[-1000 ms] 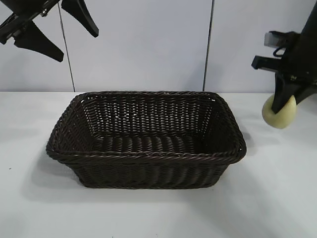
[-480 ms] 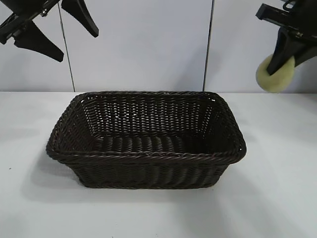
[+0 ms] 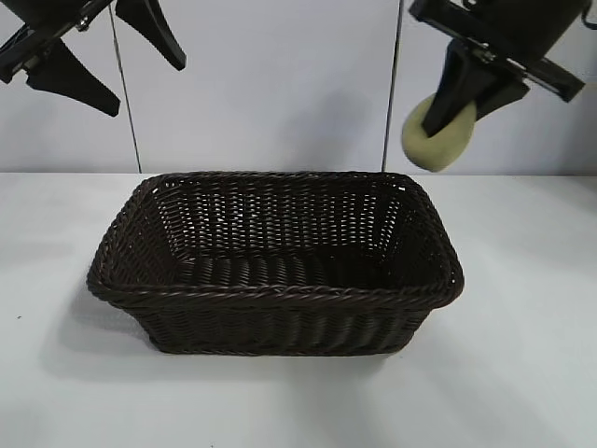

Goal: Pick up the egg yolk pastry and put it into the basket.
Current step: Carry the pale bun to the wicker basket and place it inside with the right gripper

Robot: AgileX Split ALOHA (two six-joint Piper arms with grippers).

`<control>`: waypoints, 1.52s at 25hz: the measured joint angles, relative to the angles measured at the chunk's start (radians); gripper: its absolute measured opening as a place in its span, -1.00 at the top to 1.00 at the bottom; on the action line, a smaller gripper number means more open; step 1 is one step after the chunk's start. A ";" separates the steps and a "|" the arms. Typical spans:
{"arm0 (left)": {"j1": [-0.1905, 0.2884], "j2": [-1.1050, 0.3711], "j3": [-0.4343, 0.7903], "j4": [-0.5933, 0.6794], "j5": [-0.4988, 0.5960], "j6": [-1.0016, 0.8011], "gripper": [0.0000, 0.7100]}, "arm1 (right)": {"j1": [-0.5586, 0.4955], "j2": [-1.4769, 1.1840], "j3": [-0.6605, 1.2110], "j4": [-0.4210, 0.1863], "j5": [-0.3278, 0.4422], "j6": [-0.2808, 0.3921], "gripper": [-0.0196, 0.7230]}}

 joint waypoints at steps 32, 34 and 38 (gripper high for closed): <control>0.000 0.000 0.000 0.000 0.000 0.000 -0.58 | 0.249 0.155 0.000 -0.081 -0.126 0.082 0.53; 0.000 0.000 0.000 0.000 0.000 0.000 -0.58 | 0.249 0.155 0.000 -0.082 -0.125 0.091 0.26; 0.000 0.000 0.000 0.000 0.000 0.000 -0.58 | 0.249 0.155 0.000 -0.082 -0.125 0.098 -0.31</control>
